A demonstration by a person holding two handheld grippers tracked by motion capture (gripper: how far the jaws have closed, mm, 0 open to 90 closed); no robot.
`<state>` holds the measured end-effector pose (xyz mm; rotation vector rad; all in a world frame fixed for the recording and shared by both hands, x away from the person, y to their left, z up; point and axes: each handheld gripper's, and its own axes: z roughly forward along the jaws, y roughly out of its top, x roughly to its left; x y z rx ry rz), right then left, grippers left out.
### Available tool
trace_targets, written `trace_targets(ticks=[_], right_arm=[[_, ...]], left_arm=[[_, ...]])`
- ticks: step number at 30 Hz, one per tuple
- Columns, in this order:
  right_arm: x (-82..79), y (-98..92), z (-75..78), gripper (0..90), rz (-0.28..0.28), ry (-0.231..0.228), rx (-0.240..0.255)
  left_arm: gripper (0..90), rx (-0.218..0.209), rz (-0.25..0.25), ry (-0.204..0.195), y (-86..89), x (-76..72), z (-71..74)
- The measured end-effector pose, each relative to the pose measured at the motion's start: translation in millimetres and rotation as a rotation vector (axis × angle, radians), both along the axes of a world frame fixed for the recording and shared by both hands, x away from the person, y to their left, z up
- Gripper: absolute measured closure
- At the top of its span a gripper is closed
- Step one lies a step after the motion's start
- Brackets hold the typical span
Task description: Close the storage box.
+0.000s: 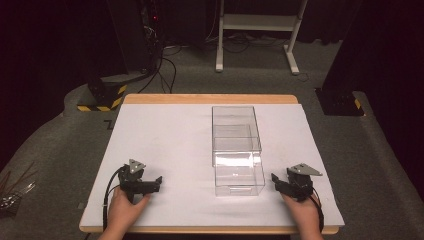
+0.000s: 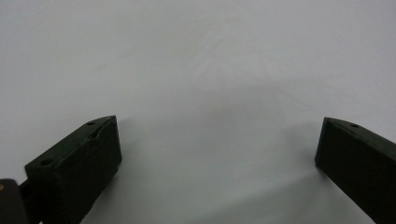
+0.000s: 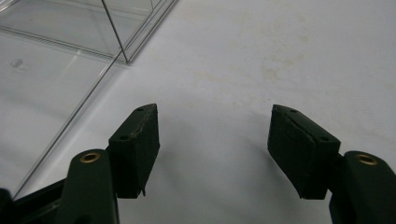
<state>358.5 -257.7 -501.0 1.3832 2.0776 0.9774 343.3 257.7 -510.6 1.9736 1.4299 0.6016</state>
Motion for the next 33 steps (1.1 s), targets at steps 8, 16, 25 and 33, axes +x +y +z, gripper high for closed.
trace_targets(ticks=[8, 16, 25, 33], right_arm=[[-2.3, 4.9, 2.2, 28.1, 0.046, -0.022, -0.018], [-7.6, -0.1, 8.5, 25.2, 0.047, -0.052, 0.003], [-13.1, 2.1, 21.6, 19.9, 0.049, -0.059, 0.062], [-17.5, 5.0, 31.8, 18.4, 0.054, -0.078, 0.079]], left_arm=[[0.5, -0.001, 0.002, 0.000, -0.4, -0.2, 0.0], [0.5, 0.001, 0.001, 0.000, -0.2, 0.0, 0.0], [0.5, 0.001, 0.001, 0.000, -0.1, 0.1, 0.0], [0.5, 0.001, 0.001, 0.000, -0.1, 0.1, 0.0]])
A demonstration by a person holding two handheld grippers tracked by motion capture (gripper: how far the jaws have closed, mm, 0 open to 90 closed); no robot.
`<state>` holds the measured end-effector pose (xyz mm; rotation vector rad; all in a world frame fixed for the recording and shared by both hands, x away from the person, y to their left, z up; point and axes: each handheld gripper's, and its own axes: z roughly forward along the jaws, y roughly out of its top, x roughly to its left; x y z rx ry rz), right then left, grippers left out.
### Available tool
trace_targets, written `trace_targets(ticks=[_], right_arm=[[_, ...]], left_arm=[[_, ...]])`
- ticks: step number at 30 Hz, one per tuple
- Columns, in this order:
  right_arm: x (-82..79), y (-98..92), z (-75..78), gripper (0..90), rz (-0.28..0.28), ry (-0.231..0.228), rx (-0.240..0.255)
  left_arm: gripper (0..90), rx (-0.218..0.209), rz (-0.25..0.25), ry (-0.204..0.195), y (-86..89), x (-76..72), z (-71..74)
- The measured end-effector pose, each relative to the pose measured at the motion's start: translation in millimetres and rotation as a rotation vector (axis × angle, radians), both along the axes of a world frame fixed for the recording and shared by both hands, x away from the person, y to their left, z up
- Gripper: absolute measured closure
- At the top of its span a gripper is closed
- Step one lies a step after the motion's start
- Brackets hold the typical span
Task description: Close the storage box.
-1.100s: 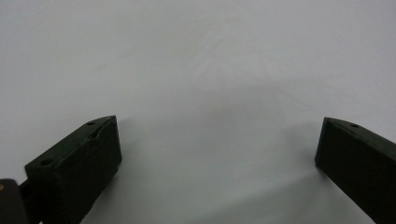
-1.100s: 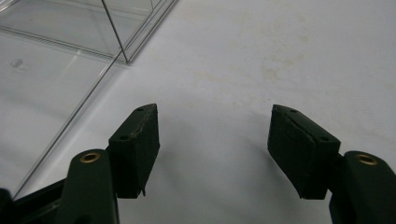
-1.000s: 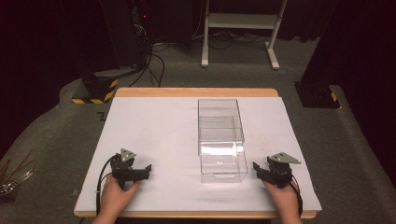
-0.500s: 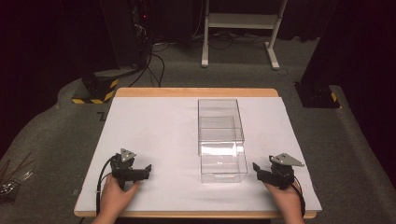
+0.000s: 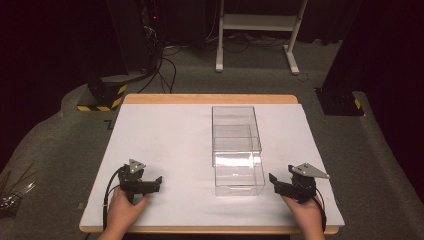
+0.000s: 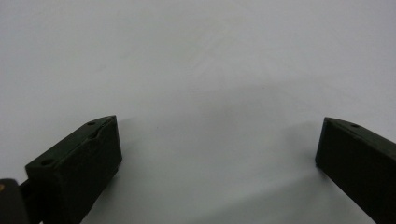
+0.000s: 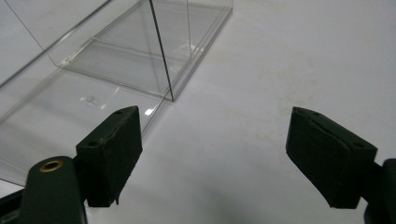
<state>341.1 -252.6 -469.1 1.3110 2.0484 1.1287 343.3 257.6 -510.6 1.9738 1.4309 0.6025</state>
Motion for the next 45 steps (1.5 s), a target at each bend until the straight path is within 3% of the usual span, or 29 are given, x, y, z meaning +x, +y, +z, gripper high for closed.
trace_targets(ticks=[27, 45], right_arm=[[-32.7, 6.5, 34.1, 17.0, 0.061, -0.099, 0.083], [-42.1, 21.5, 33.8, 17.9, 0.120, -0.102, 0.087]], left_arm=[[0.5, -0.001, 0.000, 0.001, 0.0, 0.1, 0.0], [0.5, -0.002, 0.000, 0.002, 0.1, 0.2, 0.0]])
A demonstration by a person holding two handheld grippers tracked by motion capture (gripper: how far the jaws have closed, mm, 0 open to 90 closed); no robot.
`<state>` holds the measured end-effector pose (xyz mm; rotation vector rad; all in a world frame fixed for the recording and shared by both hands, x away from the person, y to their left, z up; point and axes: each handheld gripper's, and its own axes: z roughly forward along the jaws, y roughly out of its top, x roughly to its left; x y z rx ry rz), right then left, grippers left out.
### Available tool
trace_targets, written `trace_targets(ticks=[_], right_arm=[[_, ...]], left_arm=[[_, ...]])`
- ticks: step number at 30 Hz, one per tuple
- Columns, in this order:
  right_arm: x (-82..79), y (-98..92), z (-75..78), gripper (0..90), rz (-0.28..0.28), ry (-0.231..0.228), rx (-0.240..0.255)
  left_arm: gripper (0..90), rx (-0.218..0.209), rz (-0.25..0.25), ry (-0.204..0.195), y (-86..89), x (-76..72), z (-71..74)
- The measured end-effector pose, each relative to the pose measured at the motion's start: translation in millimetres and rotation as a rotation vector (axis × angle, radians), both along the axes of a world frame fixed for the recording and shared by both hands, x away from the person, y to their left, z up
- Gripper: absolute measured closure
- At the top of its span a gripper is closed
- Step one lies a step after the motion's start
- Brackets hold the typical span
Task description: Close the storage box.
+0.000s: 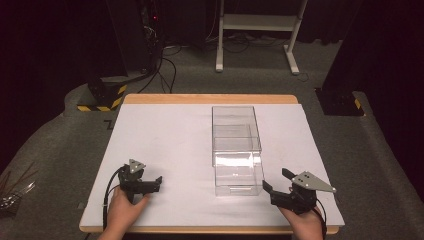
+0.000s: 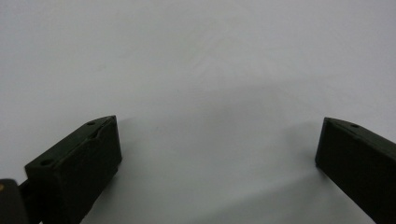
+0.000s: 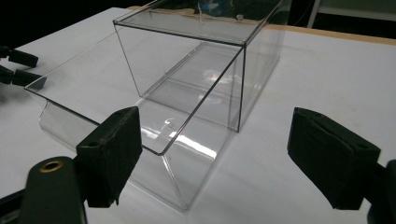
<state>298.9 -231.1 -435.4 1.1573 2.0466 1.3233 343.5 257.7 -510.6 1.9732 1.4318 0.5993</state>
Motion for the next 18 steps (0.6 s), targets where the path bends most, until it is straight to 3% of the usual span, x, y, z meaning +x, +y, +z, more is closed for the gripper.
trace_targets(ticks=[18], right_arm=[[1.3, 5.1, -11.6, 17.8, 0.051, 0.039, 0.006]], left_arm=[[0.5, 0.000, 0.000, -0.001, 0.0, 0.0, 0.0]])
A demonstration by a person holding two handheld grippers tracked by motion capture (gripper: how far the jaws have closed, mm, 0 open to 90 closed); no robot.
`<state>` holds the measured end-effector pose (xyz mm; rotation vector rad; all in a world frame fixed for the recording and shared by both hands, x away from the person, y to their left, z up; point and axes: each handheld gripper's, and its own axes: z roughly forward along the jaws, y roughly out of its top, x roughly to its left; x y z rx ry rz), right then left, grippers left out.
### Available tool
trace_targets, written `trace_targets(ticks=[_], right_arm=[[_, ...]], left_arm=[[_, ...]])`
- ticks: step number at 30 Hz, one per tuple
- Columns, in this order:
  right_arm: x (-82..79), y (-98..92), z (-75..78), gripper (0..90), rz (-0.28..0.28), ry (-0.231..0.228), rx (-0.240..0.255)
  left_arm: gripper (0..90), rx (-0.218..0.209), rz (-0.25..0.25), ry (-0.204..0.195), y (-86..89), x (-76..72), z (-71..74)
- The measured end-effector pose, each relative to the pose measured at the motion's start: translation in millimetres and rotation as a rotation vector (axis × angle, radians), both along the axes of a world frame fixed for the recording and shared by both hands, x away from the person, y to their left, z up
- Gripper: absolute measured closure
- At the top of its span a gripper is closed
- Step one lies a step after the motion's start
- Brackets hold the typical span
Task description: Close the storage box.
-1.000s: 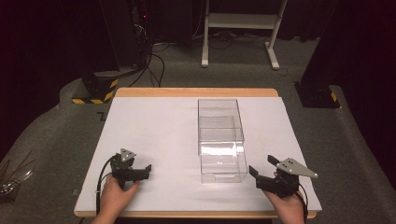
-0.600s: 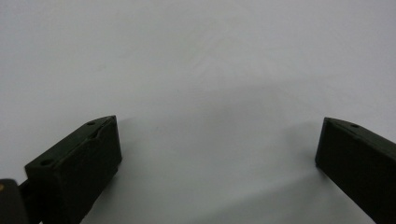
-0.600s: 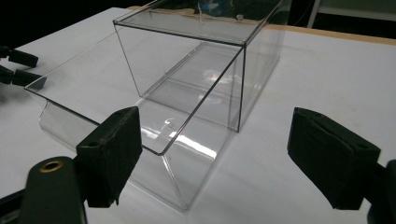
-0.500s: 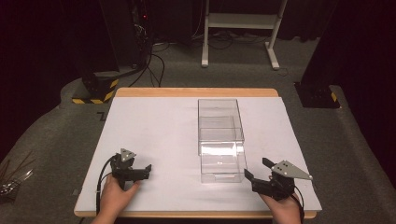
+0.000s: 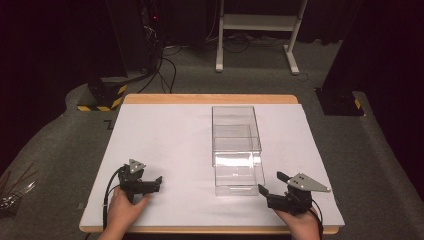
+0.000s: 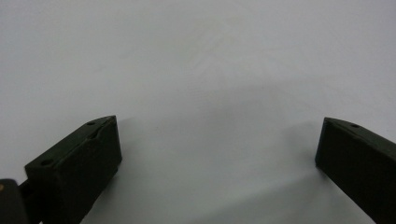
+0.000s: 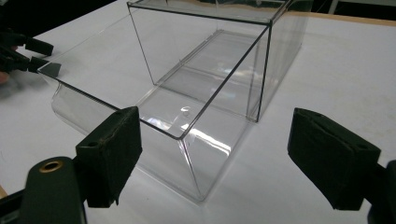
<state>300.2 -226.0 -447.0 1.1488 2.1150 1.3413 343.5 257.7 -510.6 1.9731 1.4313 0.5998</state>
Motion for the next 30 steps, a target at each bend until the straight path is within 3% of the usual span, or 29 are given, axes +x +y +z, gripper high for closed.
trace_targets(ticks=[30], right_arm=[[9.0, 13.7, -17.8, 19.6, 0.032, 0.028, -0.060]], left_arm=[[0.5, 0.000, 0.000, 0.000, 0.0, -0.1, 0.0]])
